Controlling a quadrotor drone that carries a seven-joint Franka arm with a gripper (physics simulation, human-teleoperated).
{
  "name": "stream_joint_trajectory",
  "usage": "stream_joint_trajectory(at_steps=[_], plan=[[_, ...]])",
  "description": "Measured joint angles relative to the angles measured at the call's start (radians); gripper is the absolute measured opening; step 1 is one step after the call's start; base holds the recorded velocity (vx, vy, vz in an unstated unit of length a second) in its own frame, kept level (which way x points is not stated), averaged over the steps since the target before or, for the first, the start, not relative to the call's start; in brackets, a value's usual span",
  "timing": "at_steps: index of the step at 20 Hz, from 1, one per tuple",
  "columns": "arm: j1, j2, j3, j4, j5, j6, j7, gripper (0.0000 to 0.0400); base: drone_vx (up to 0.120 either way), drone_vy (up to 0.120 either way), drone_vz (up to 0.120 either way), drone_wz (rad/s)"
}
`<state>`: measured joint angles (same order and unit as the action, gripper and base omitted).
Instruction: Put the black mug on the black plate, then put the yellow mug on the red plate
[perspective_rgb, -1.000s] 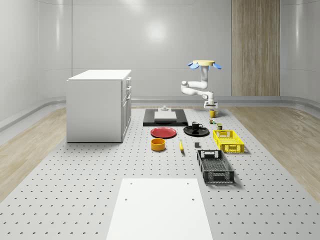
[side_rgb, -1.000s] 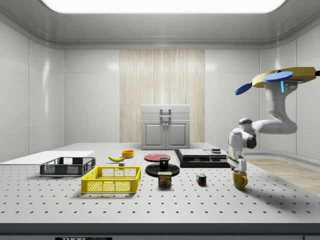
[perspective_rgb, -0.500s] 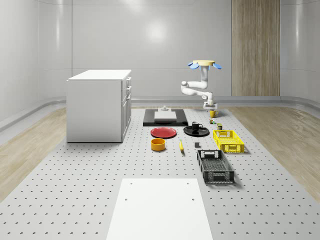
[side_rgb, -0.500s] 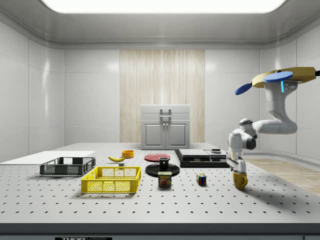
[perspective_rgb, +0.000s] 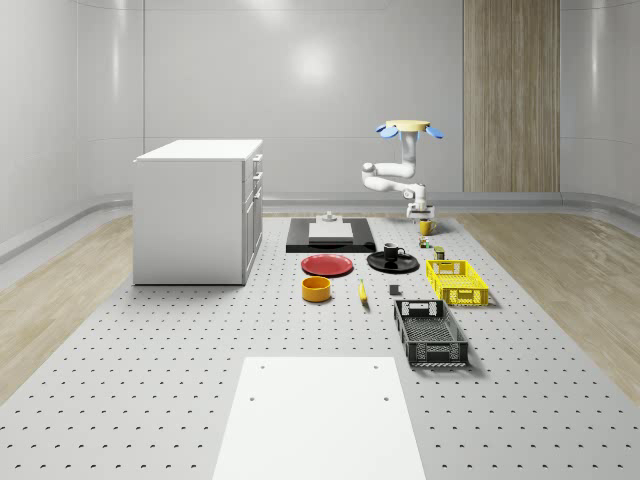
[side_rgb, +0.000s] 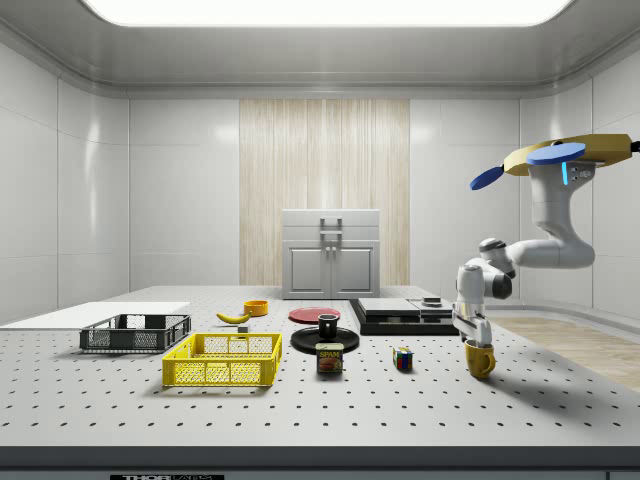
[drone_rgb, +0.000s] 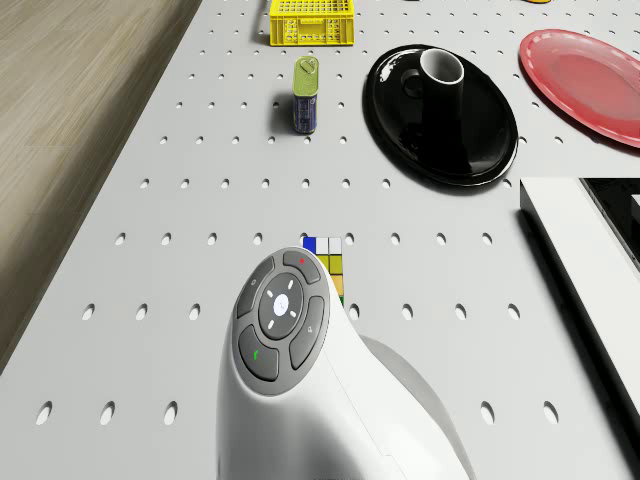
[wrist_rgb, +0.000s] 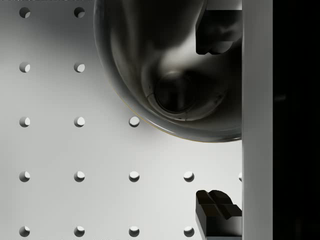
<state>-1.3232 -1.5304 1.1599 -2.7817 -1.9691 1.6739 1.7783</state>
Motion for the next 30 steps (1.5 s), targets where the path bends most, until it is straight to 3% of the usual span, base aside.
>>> stream_joint_trajectory(at_steps=[6, 7, 9, 11, 14, 20, 30], plan=[[0.005, 0.007, 0.005, -0.003, 0.002, -0.009, -0.003, 0.04, 0.0, 0.0, 0.0, 0.0], [0.005, 0.008, 0.005, -0.003, 0.002, -0.01, -0.003, 0.0336, 0.0, 0.0, 0.0, 0.0], [0.007, 0.01, 0.005, -0.003, 0.002, -0.012, -0.004, 0.0247, 0.0, 0.0, 0.0, 0.0], [0.008, 0.012, 0.005, -0.004, 0.001, -0.015, -0.005, 0.0193, 0.0, 0.0, 0.0, 0.0], [0.009, 0.015, 0.005, -0.004, 0.0, -0.018, -0.006, 0.0149, 0.0, 0.0, 0.0, 0.0], [0.012, 0.021, 0.005, -0.005, -0.002, -0.023, -0.008, 0.0119, 0.0, 0.0, 0.0, 0.0], [0.025, 0.027, 0.055, -0.024, 0.042, -0.052, -0.009, 0.0111, 0.0, 0.0, 0.008, 0.0]])
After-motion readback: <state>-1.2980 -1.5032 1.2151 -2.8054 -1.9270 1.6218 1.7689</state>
